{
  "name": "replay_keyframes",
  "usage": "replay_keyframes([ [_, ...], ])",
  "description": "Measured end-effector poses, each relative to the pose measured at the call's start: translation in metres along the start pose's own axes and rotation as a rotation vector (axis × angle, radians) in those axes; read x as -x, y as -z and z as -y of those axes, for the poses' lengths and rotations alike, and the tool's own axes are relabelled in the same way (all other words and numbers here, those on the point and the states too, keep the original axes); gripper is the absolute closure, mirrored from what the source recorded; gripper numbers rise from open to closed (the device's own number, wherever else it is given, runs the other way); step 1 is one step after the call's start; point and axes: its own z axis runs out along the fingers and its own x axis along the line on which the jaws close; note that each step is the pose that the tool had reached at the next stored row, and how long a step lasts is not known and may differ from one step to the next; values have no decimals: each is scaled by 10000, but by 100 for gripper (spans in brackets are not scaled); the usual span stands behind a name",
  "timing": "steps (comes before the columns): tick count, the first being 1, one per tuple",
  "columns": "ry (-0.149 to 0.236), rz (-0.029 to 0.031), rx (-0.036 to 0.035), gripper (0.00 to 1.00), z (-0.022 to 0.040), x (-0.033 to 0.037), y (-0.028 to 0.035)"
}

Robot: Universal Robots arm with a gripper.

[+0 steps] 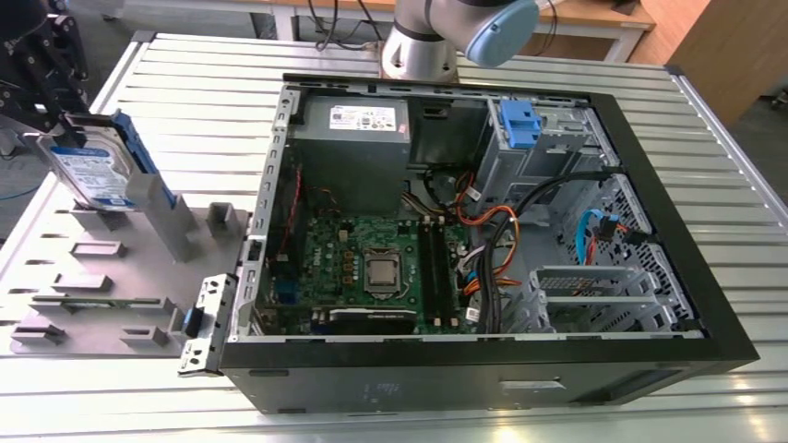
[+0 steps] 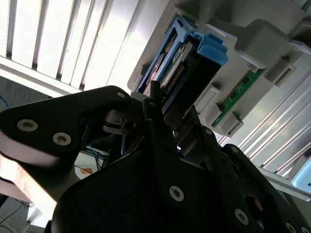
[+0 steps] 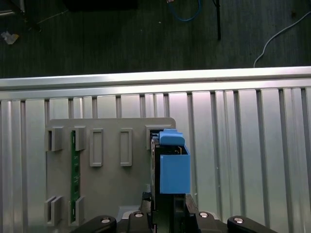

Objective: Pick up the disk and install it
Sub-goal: 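Pick up the disk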

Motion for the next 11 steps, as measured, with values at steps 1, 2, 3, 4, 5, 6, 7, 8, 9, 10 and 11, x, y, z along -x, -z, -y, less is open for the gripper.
replay_keyframes([
  [1,0,0,0,65,0,0,0],
  [2,0,0,0,65,0,0,0],
  [3,0,0,0,65,0,0,0],
  [4,0,0,0,65,0,0,0],
  [5,0,0,0,65,0,0,1],
  [6,0,0,0,65,0,0,1],
  [7,0,0,0,65,0,0,1],
  [8,0,0,0,65,0,0,1],
  [9,0,0,0,65,0,0,1],
  [10,0,0,0,65,0,0,1],
  [11,0,-2,3,65,0,0,6],
])
